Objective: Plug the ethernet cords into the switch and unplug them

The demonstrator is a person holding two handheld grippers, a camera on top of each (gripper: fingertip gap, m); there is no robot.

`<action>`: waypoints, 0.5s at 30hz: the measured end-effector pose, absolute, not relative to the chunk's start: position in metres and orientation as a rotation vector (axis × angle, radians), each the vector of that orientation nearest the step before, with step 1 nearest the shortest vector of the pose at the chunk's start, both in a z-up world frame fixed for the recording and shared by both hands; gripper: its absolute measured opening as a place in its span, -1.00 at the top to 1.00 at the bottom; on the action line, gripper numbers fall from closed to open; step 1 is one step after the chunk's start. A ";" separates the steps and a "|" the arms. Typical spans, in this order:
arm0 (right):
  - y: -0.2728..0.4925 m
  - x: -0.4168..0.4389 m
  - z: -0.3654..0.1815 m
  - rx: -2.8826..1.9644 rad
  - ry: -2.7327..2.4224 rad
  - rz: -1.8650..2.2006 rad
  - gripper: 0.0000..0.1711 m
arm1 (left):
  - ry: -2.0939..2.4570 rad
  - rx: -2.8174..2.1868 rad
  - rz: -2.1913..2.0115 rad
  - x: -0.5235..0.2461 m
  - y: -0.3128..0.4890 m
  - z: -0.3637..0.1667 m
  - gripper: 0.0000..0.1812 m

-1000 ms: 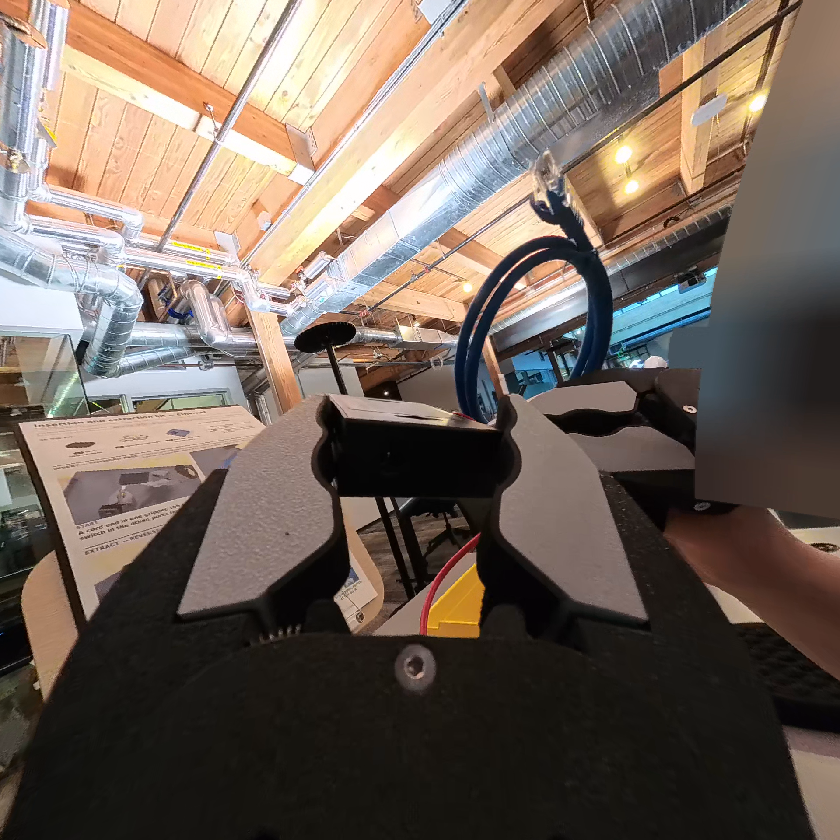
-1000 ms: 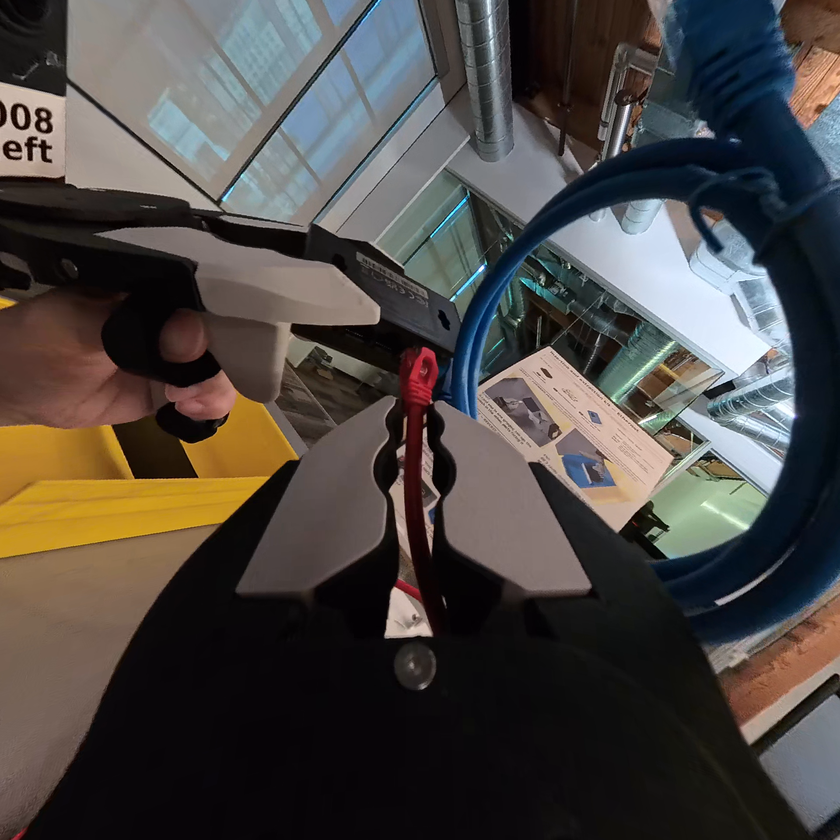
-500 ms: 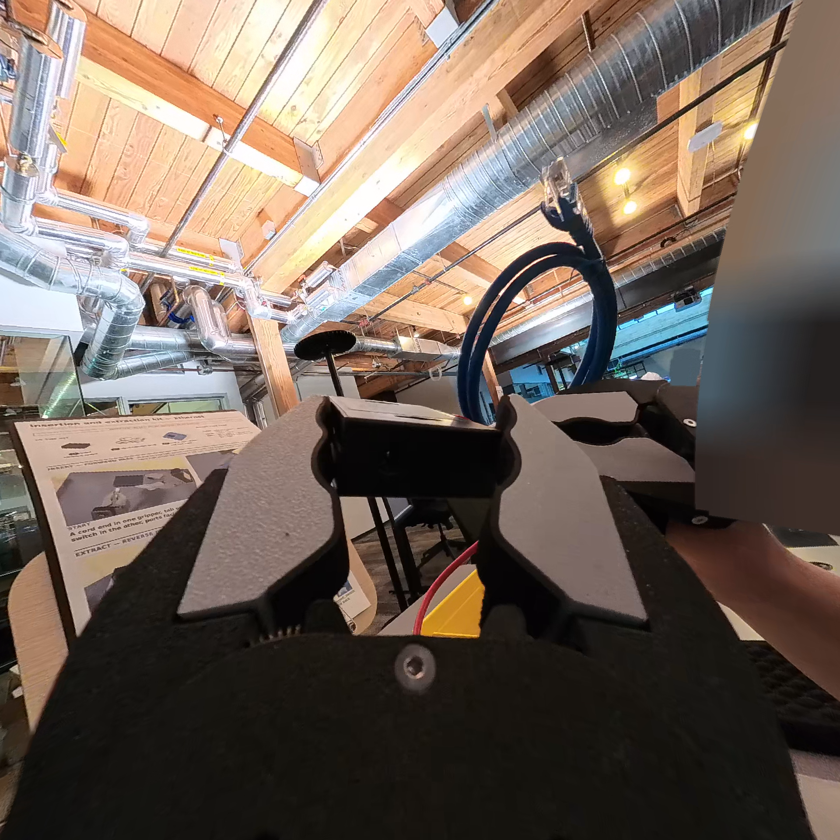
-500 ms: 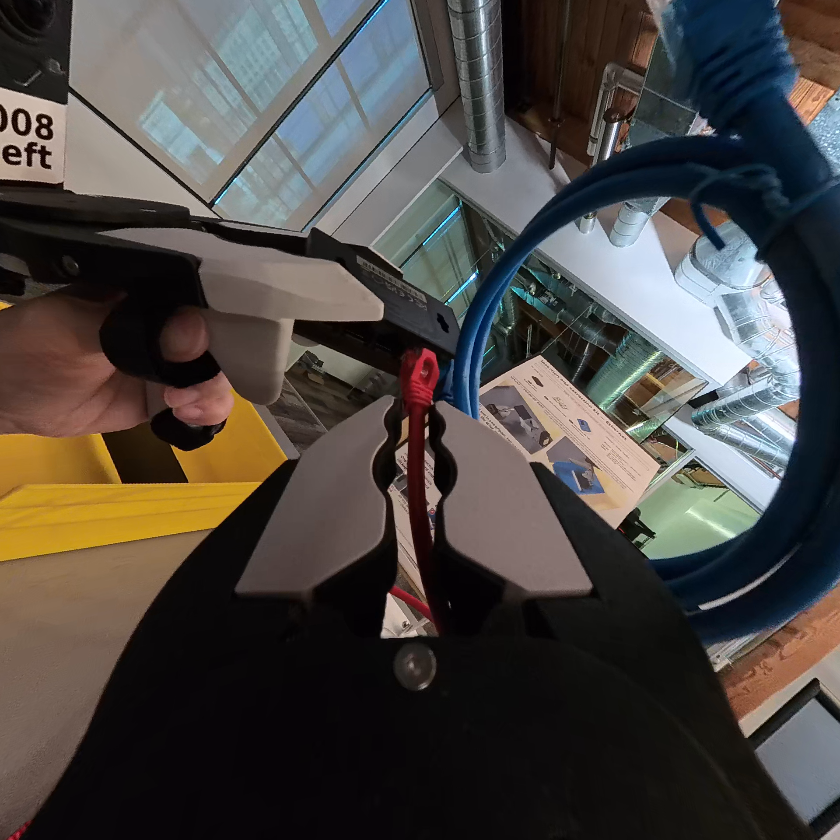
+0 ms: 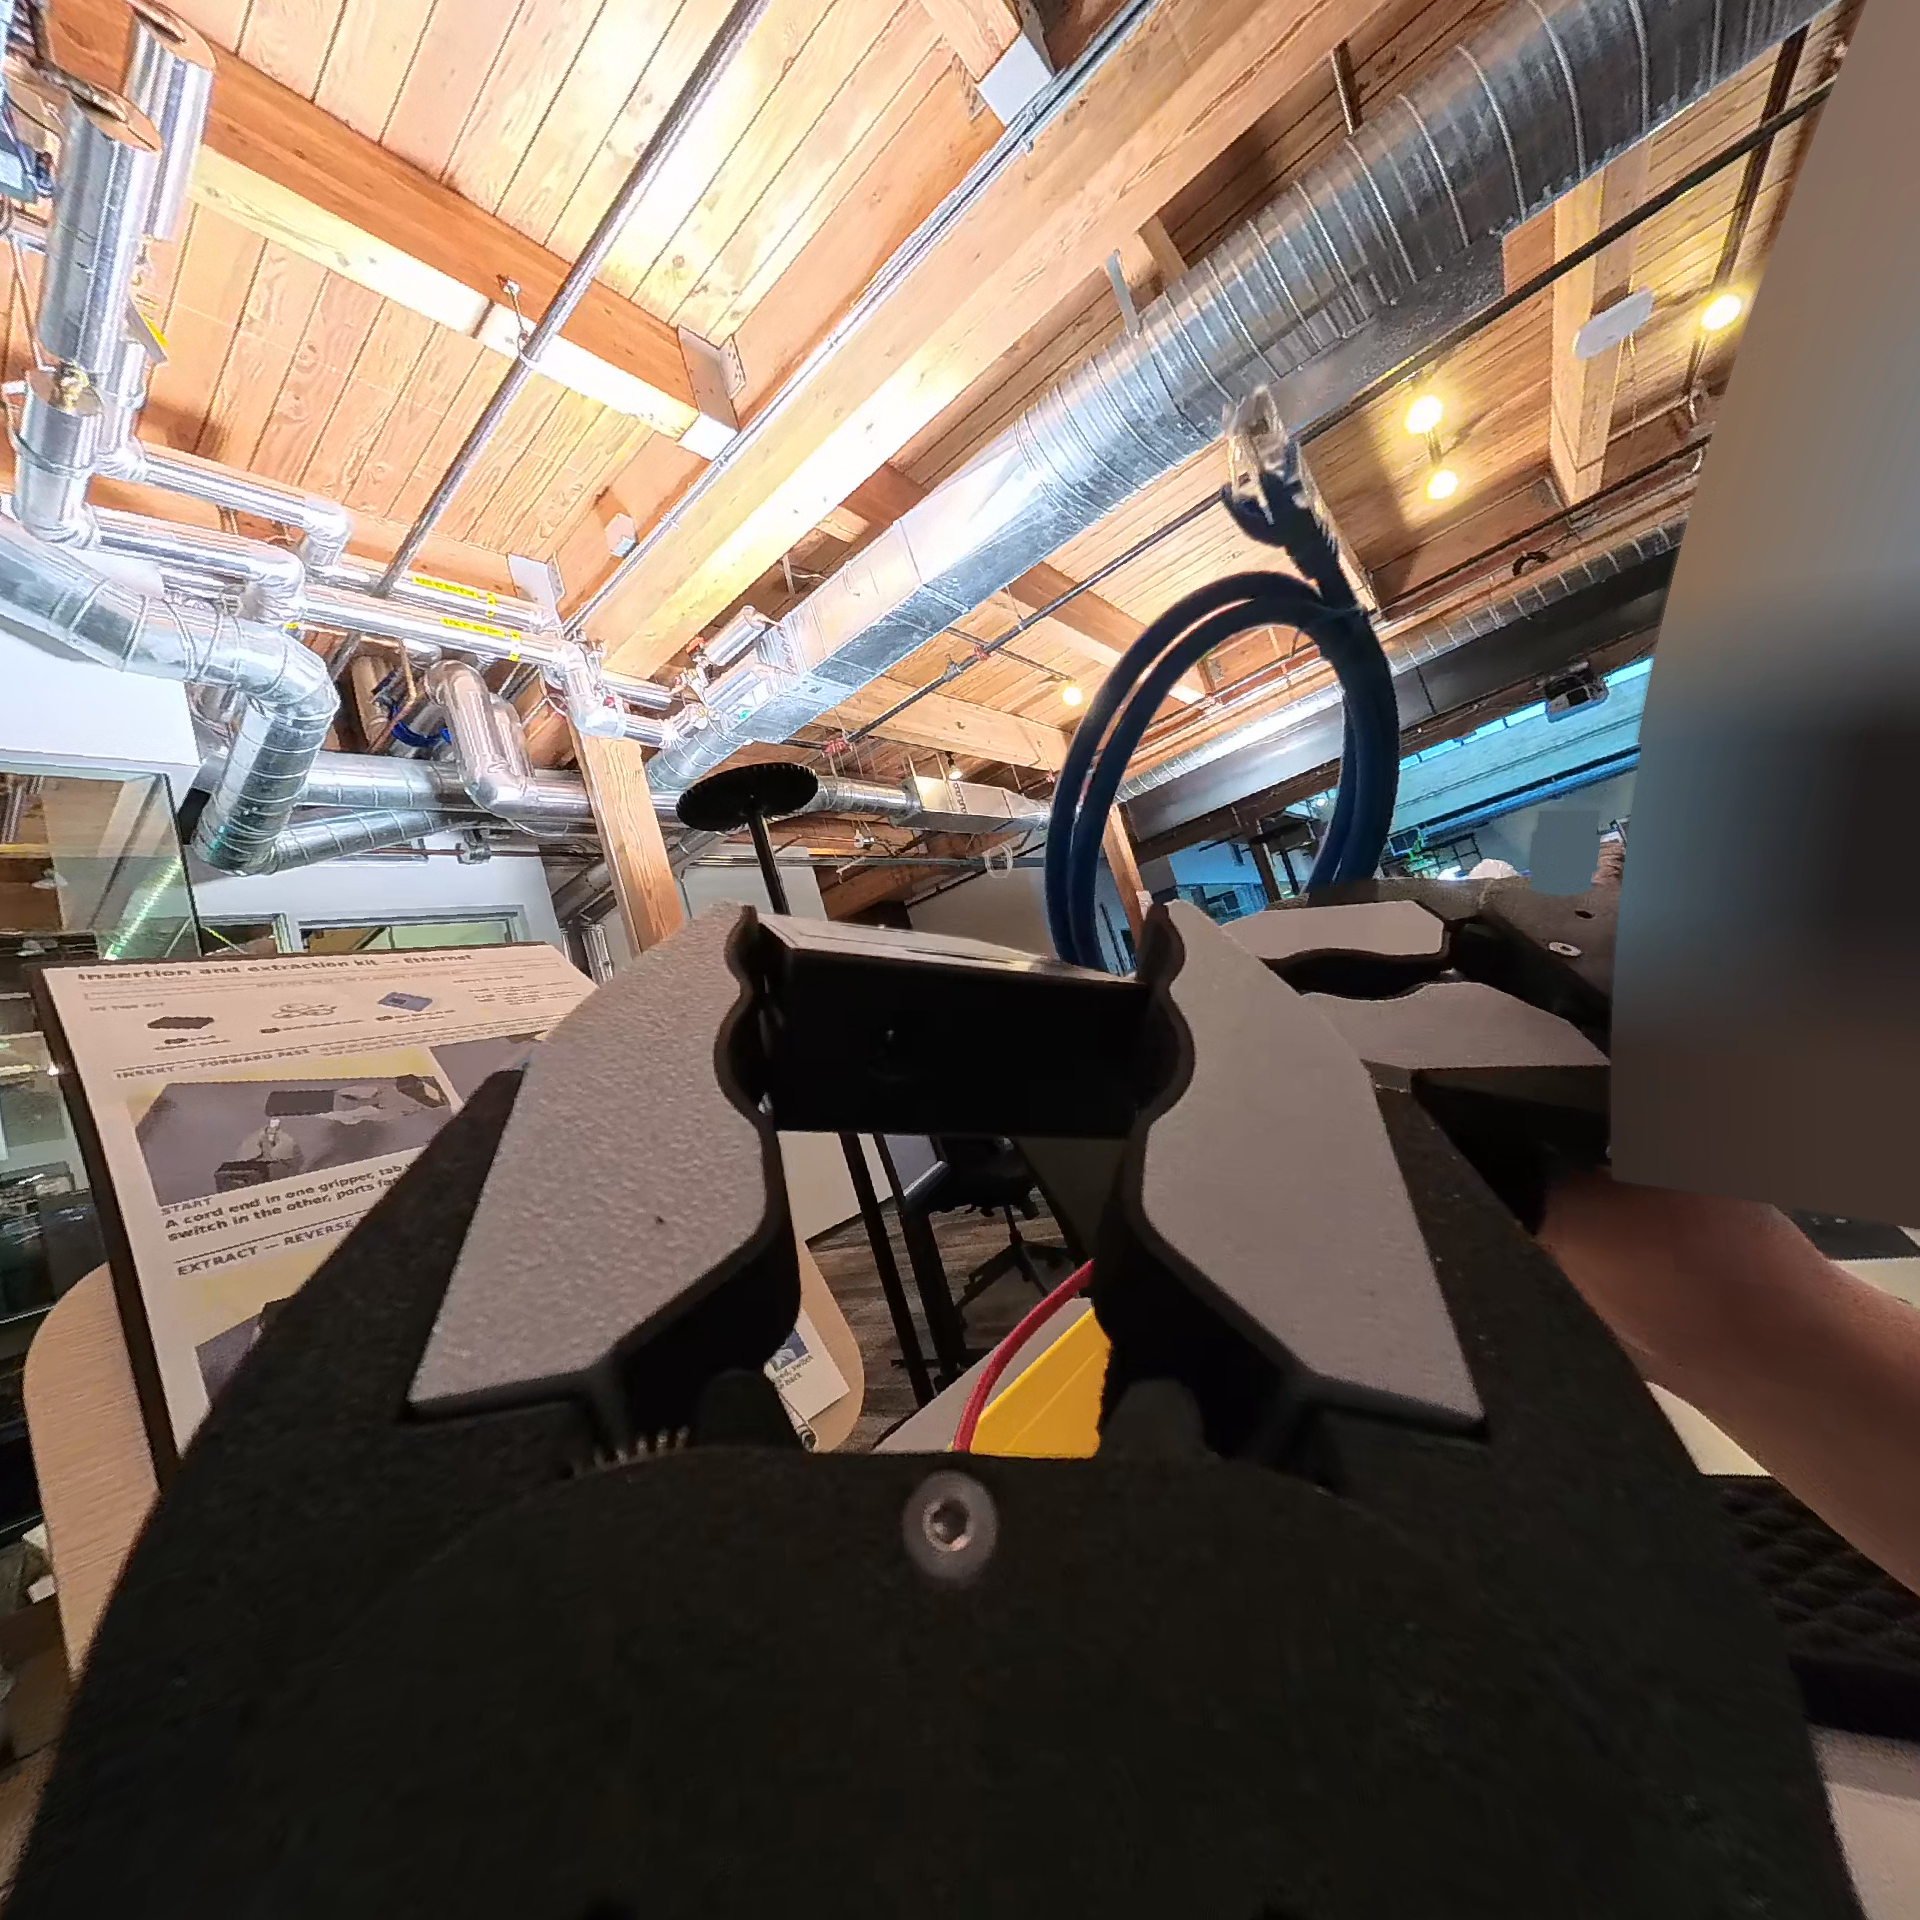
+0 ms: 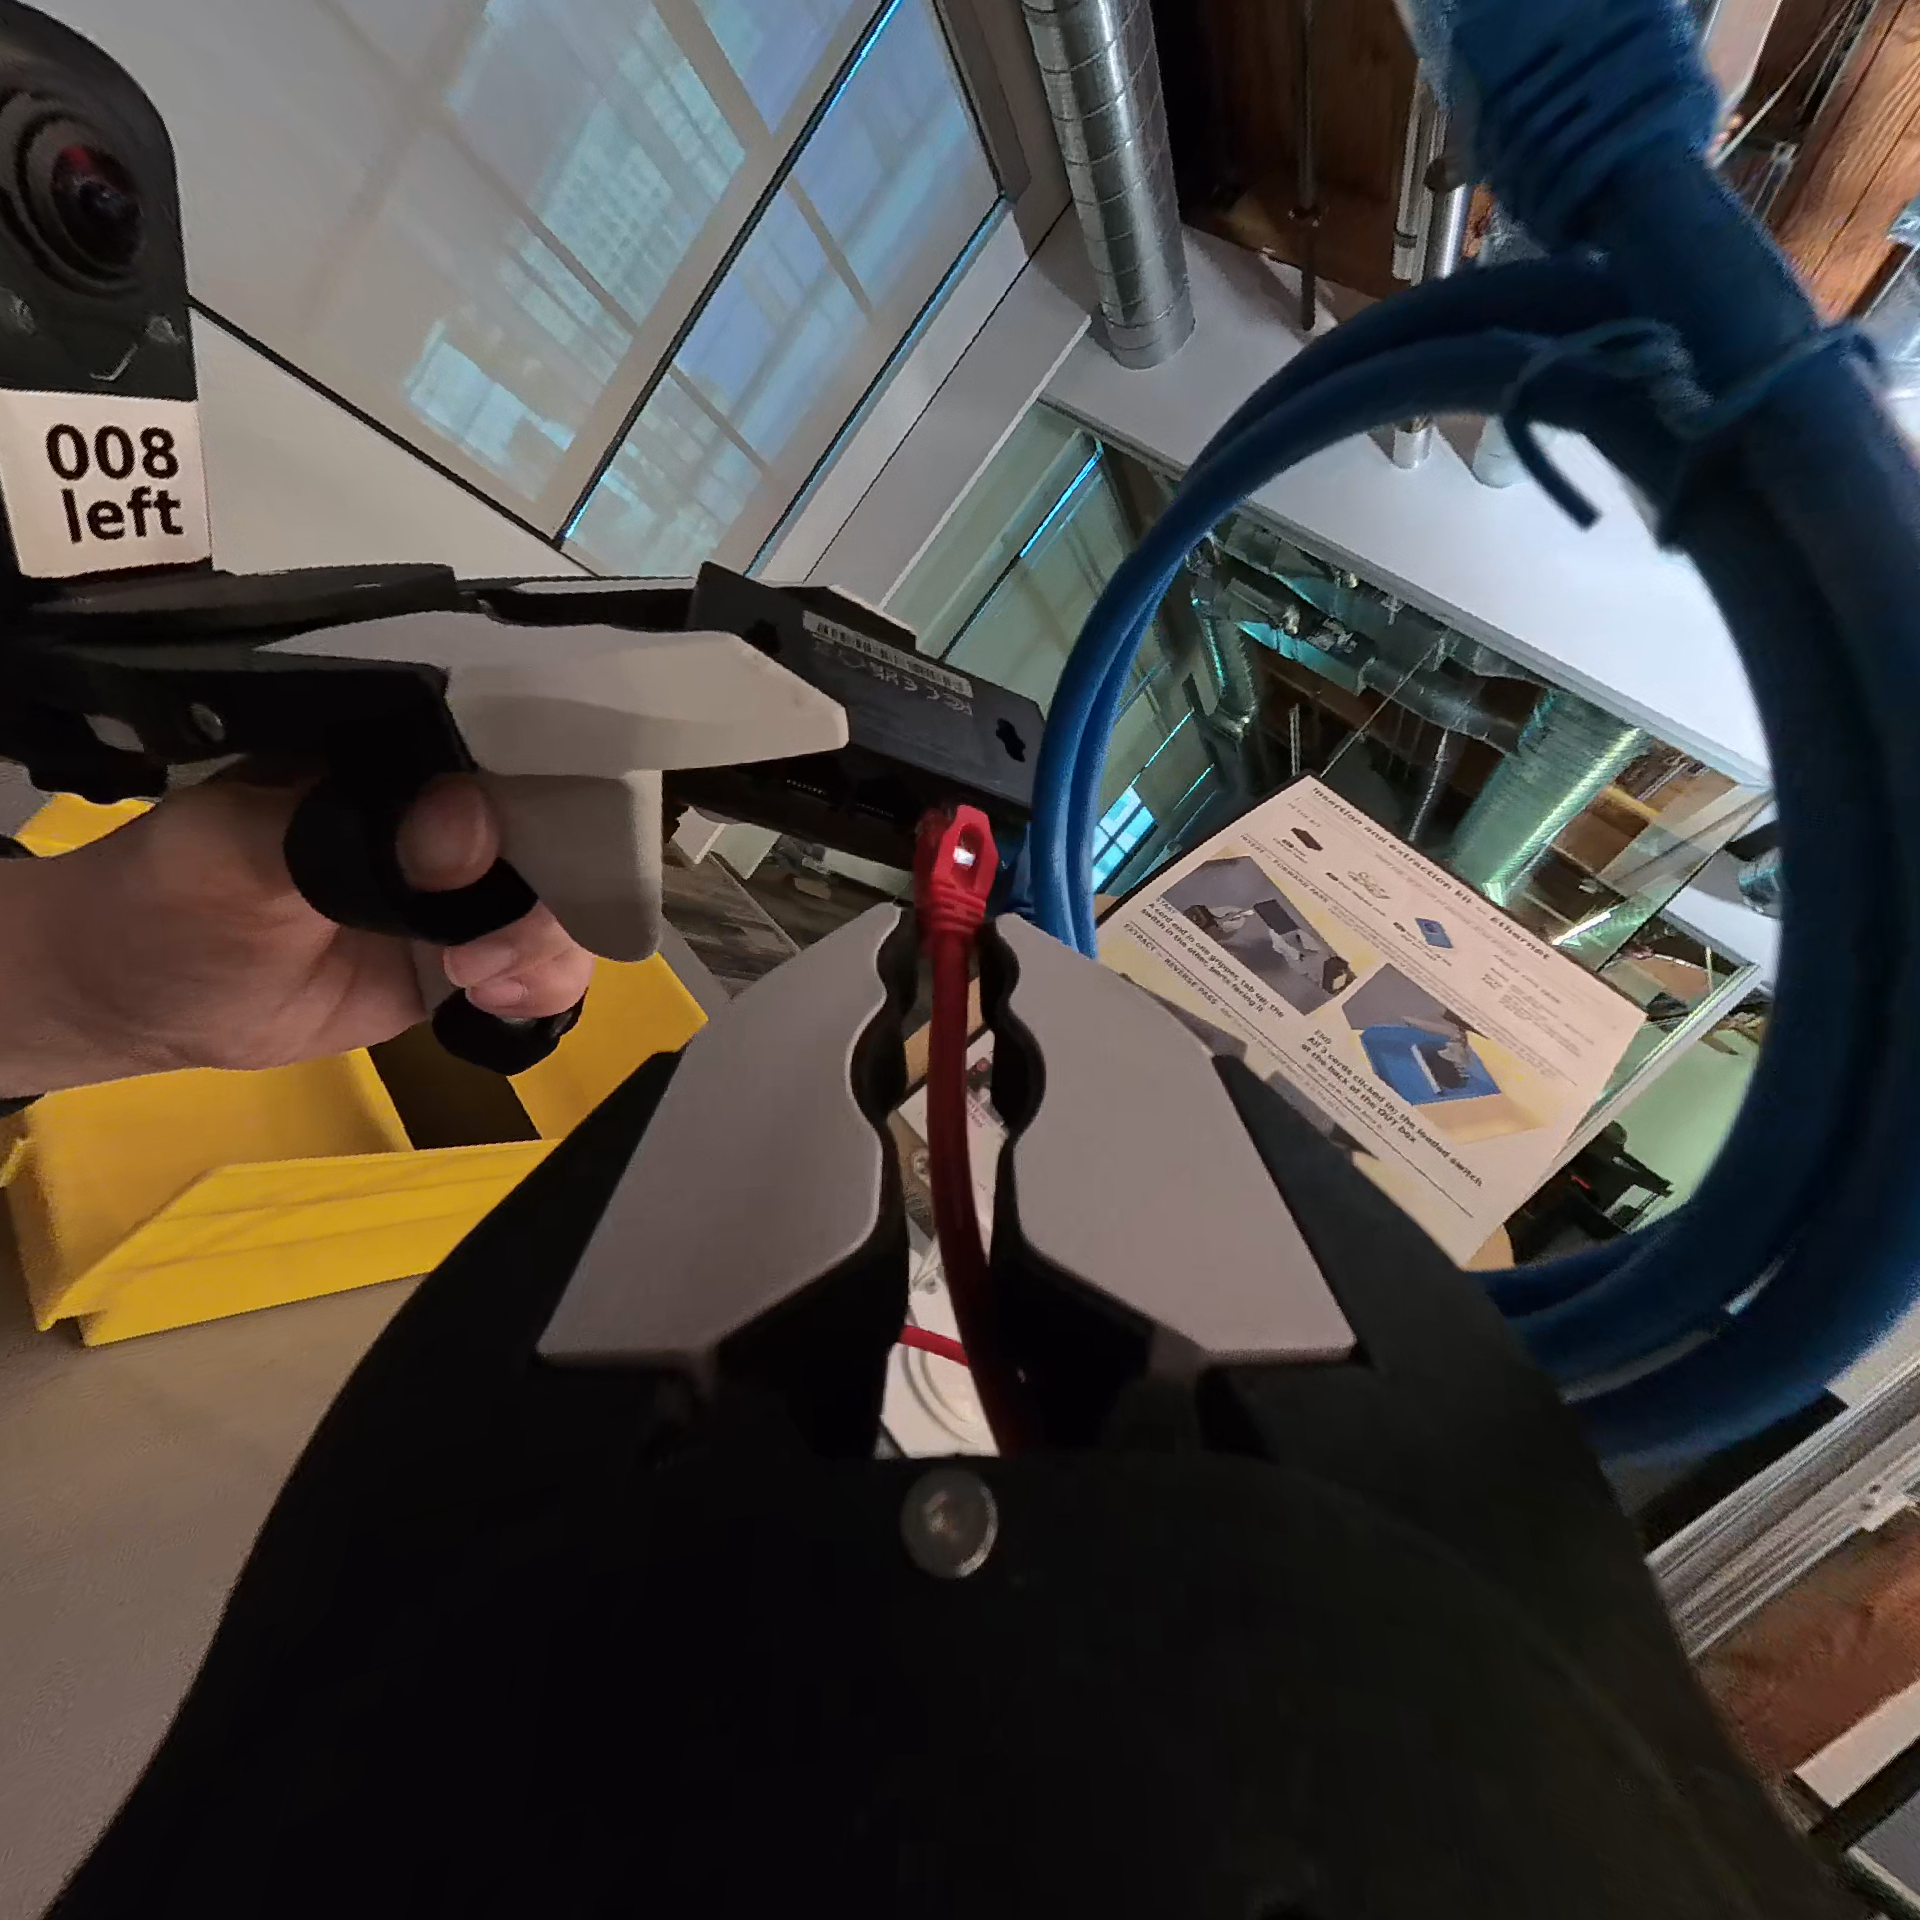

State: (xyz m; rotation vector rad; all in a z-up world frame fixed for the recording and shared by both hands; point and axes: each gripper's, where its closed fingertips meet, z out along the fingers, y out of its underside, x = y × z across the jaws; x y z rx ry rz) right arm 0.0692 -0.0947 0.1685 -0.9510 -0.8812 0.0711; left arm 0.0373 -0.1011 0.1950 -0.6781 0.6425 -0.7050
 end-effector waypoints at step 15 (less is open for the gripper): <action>-0.098 0.067 0.166 -0.946 -0.857 0.033 0.88 | 0.702 -0.719 -0.758 0.038 -0.103 0.193 0.24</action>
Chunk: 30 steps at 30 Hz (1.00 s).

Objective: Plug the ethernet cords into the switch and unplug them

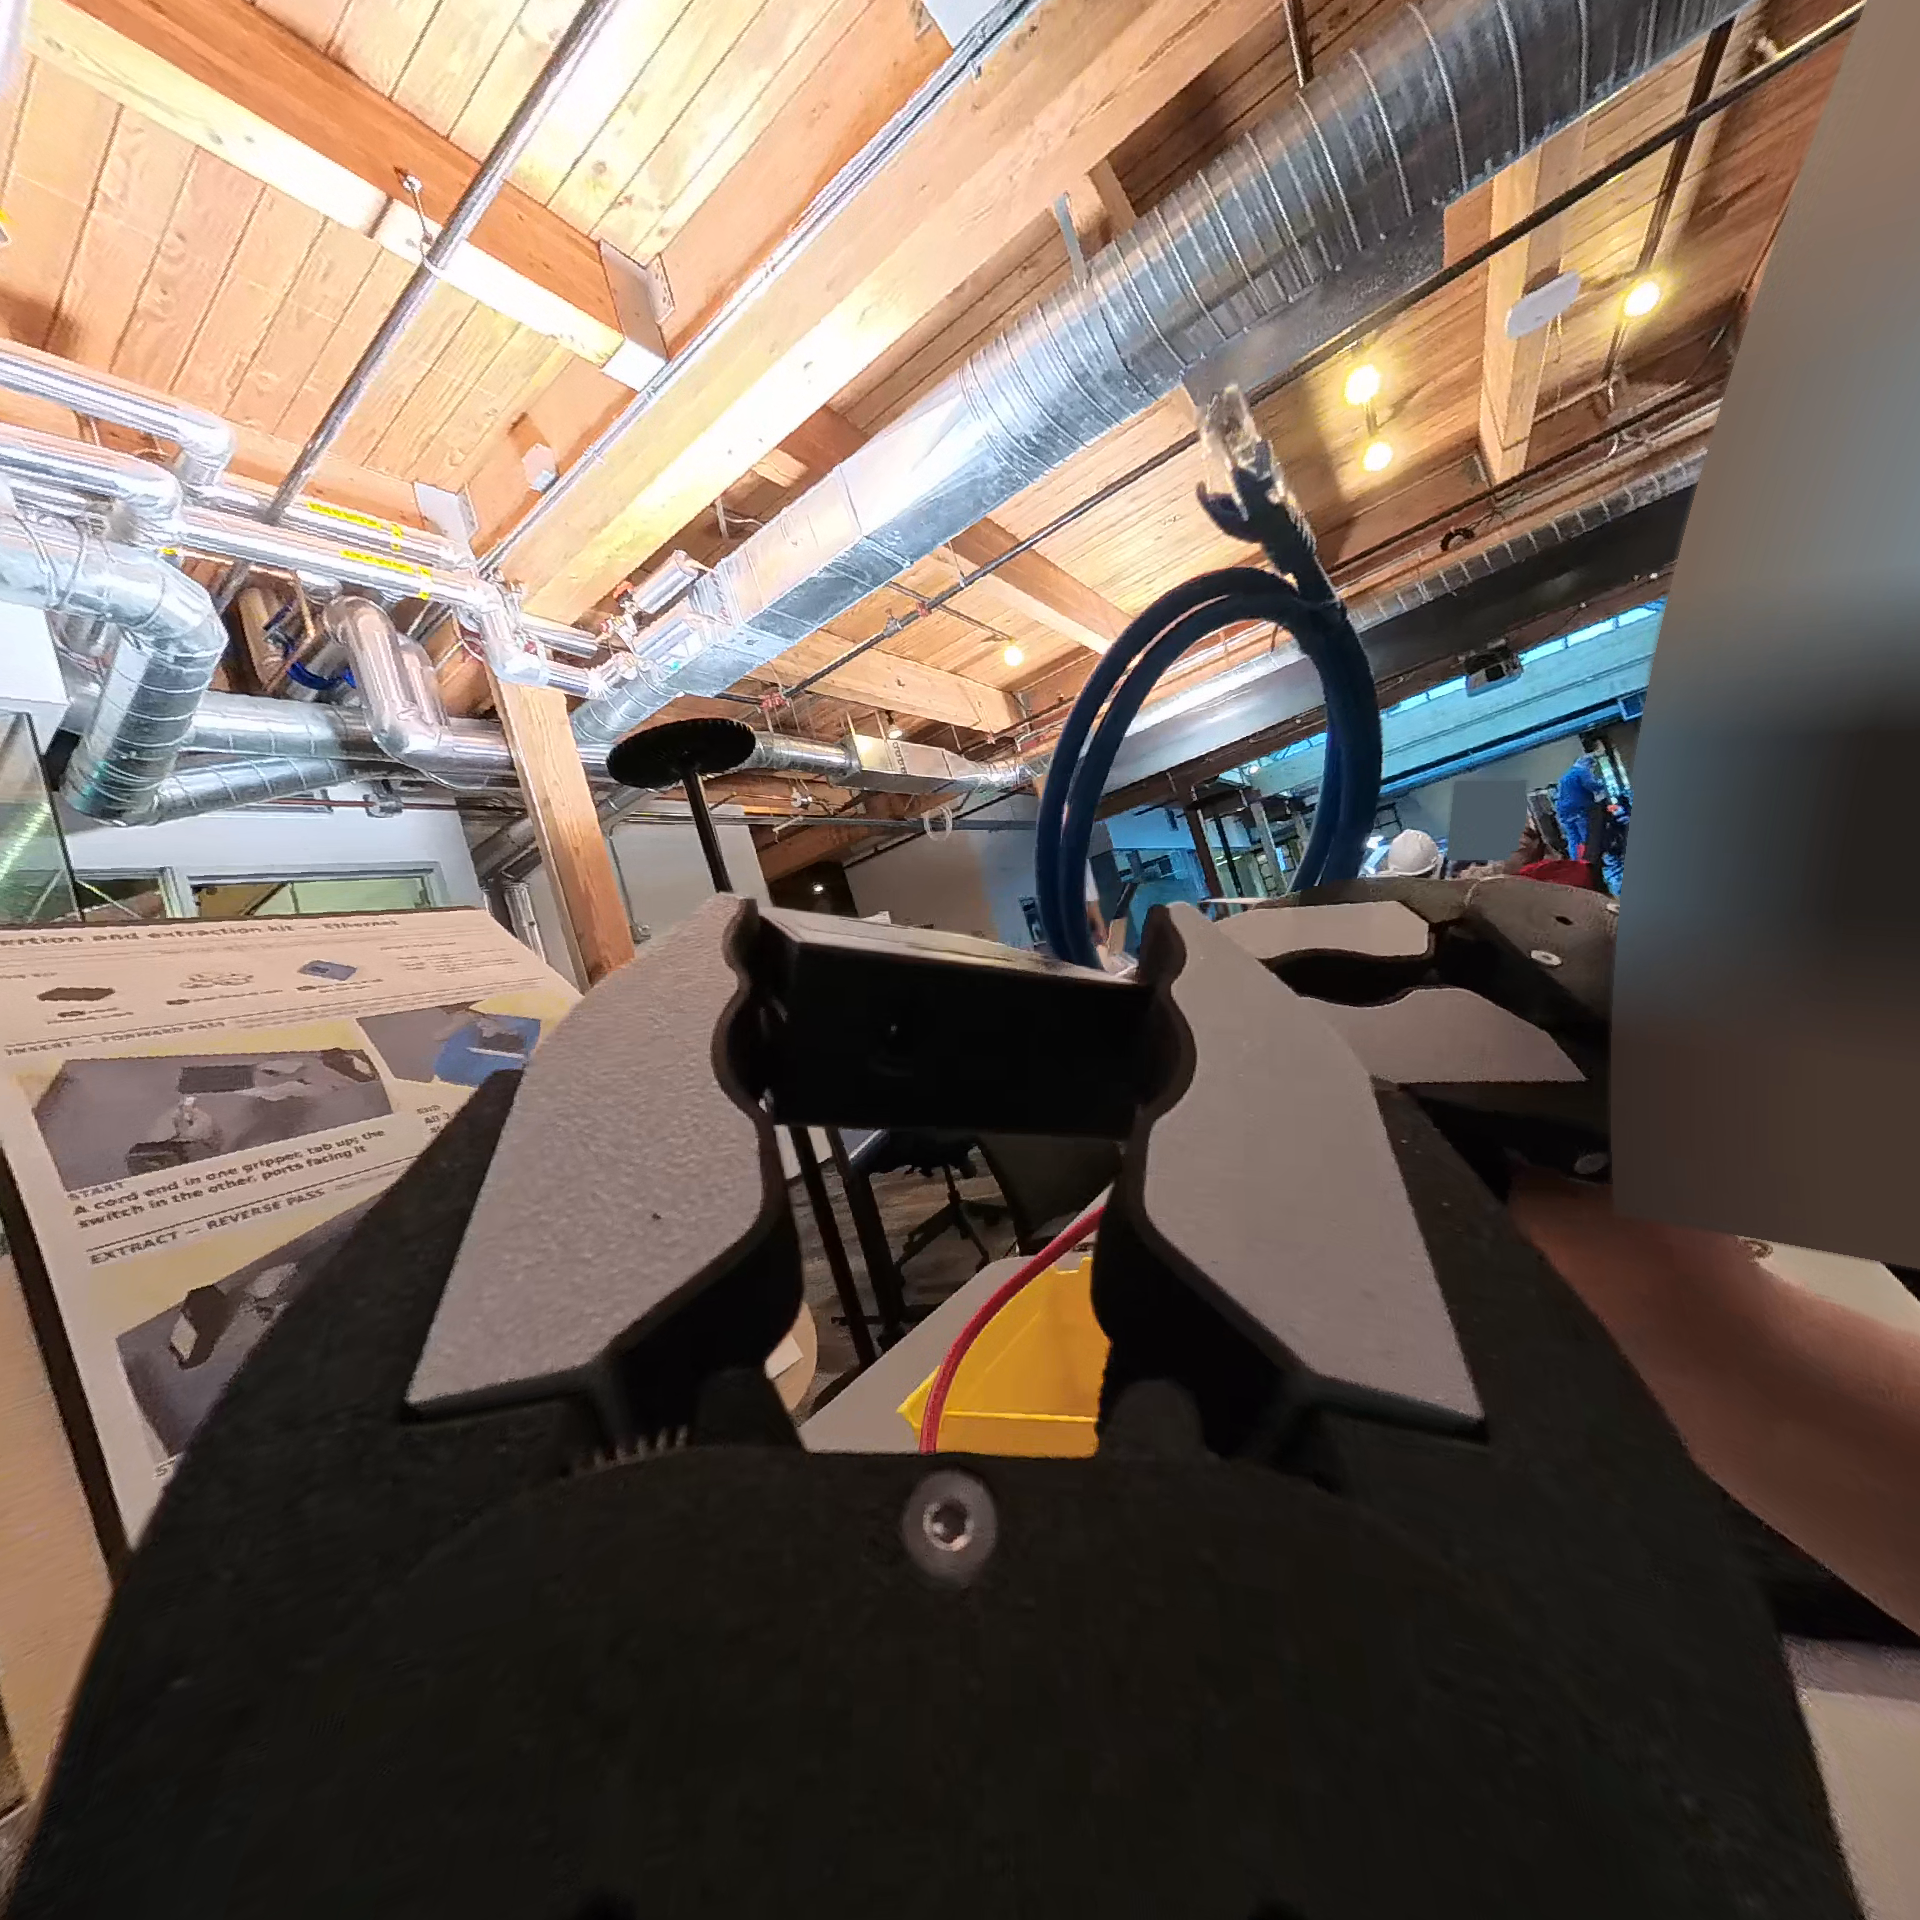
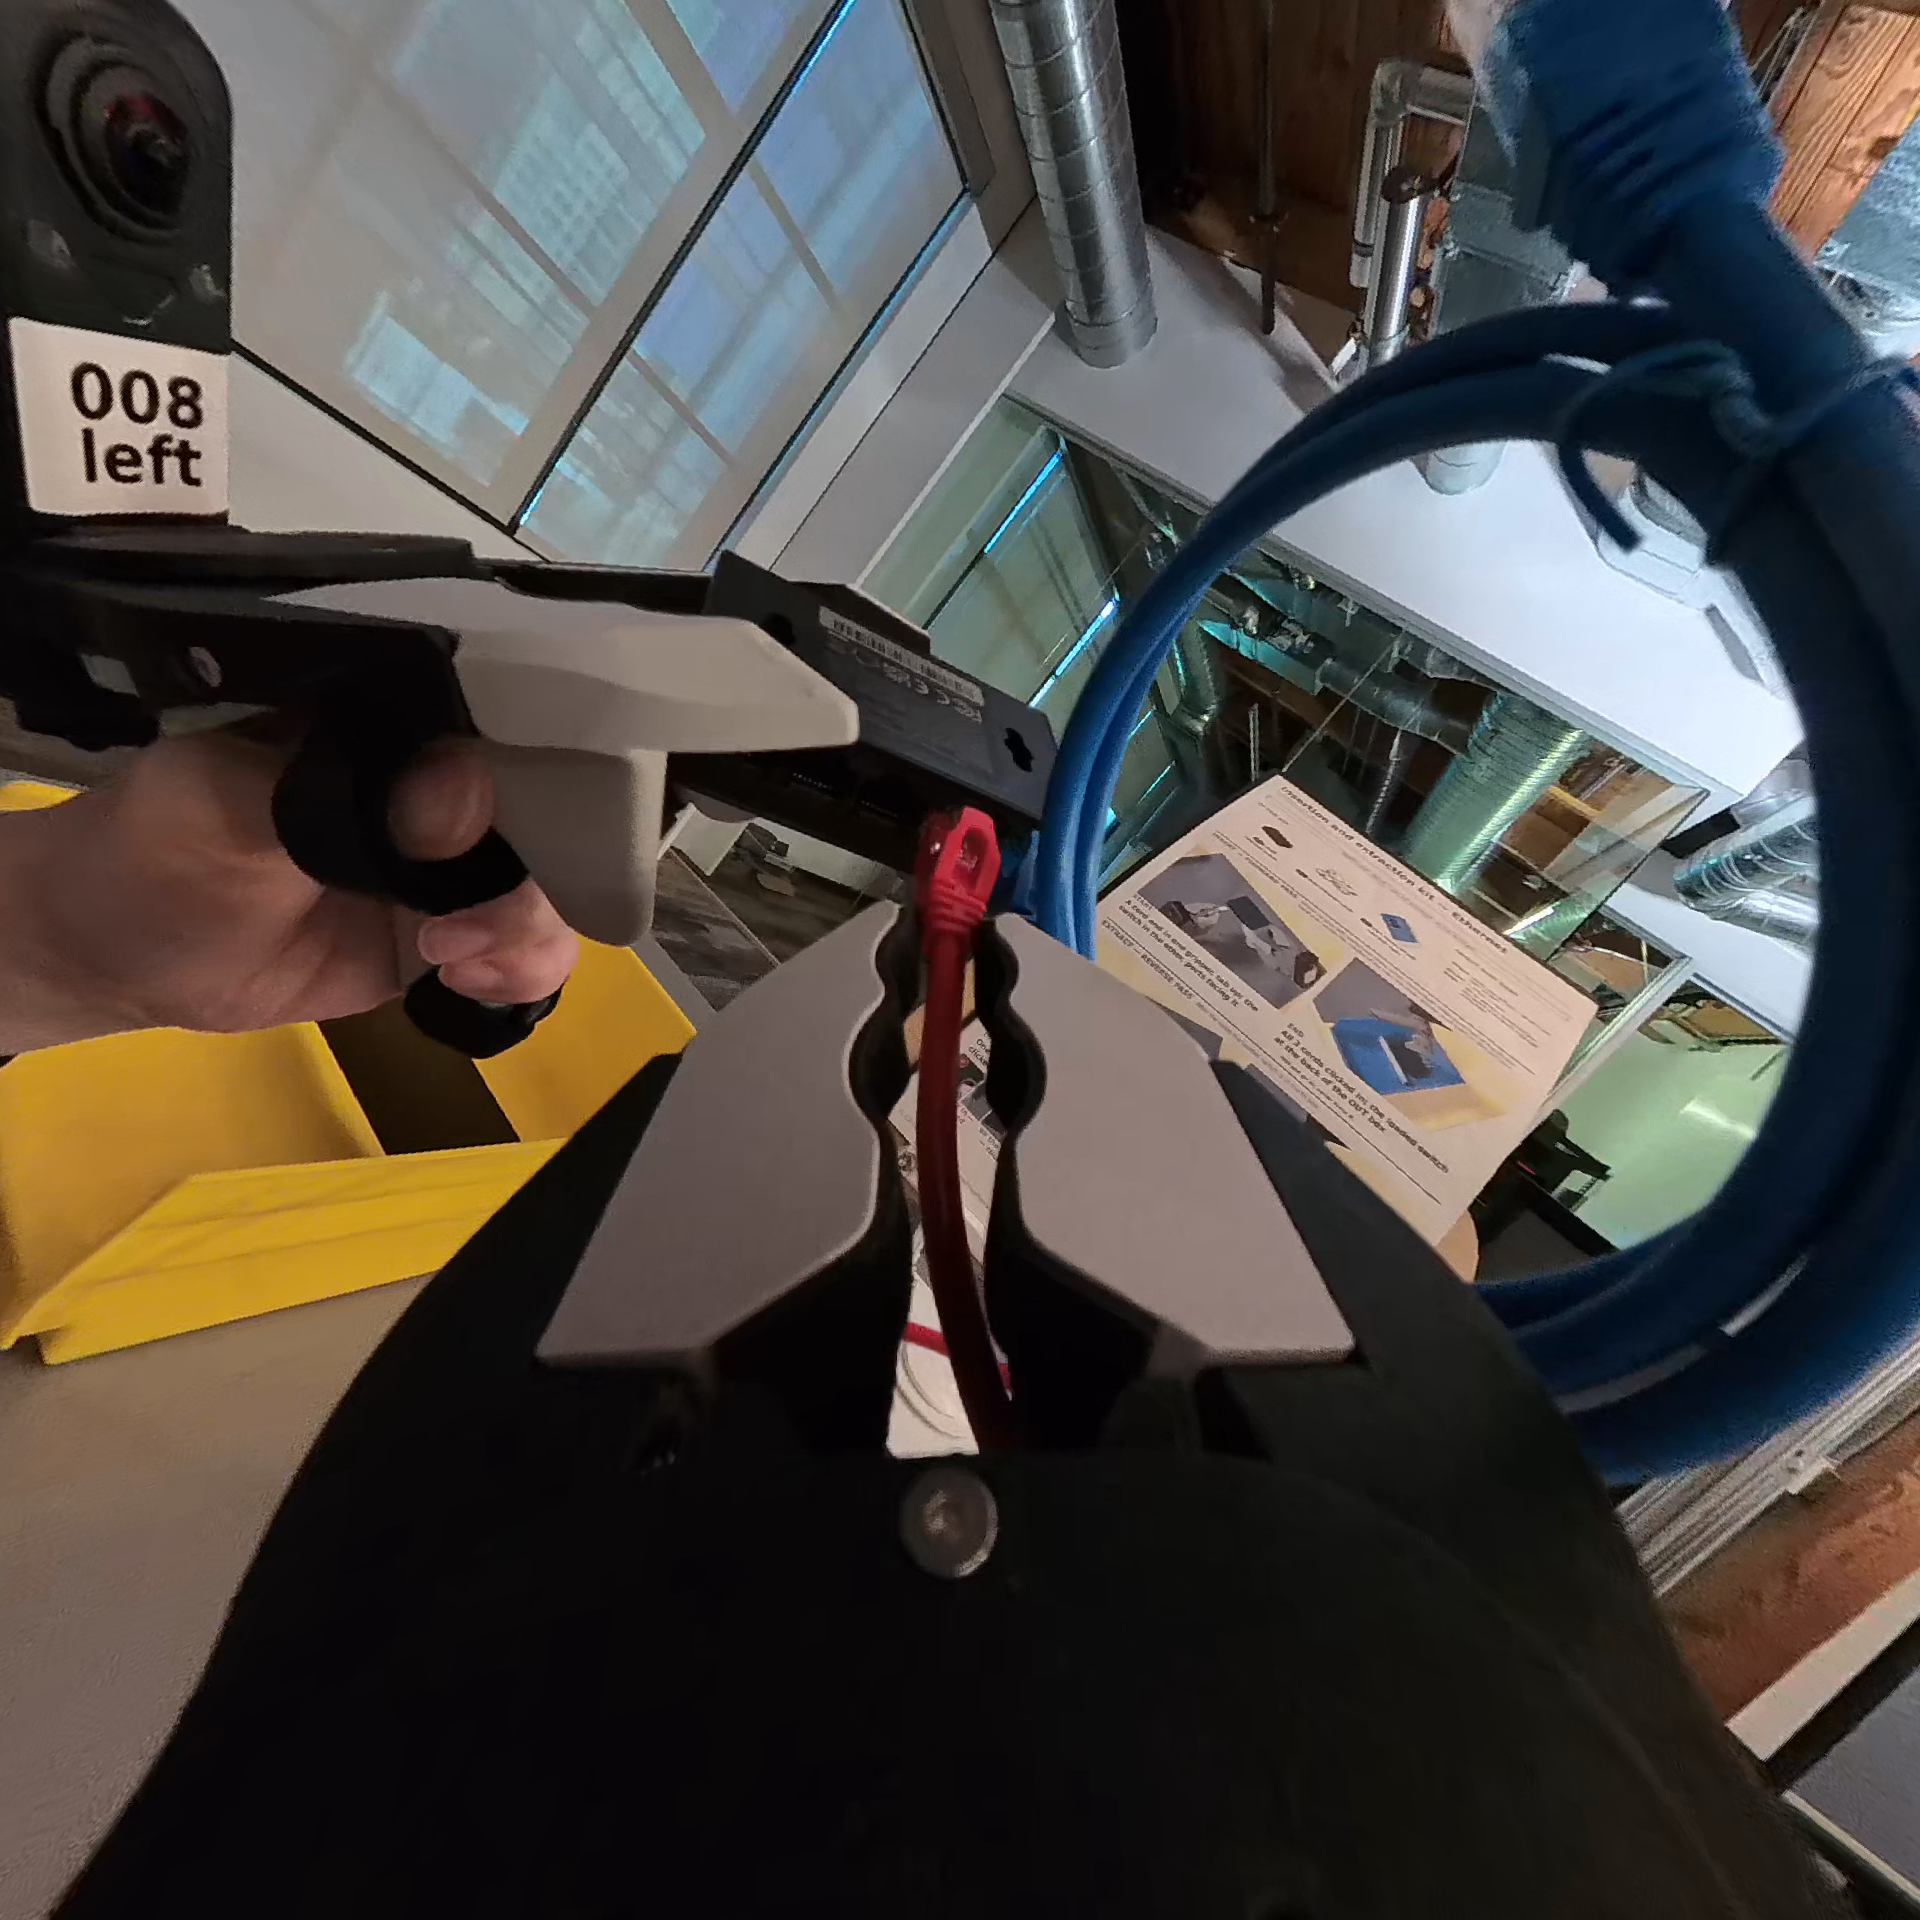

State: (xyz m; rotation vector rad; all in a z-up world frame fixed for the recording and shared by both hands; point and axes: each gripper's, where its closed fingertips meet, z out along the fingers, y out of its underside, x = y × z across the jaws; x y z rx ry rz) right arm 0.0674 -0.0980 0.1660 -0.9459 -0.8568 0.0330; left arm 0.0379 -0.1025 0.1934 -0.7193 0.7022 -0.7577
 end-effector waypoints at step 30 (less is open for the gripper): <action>-0.103 0.067 0.172 -0.834 -0.824 -0.115 0.87 | 0.757 -0.693 -0.561 0.041 -0.111 0.197 0.13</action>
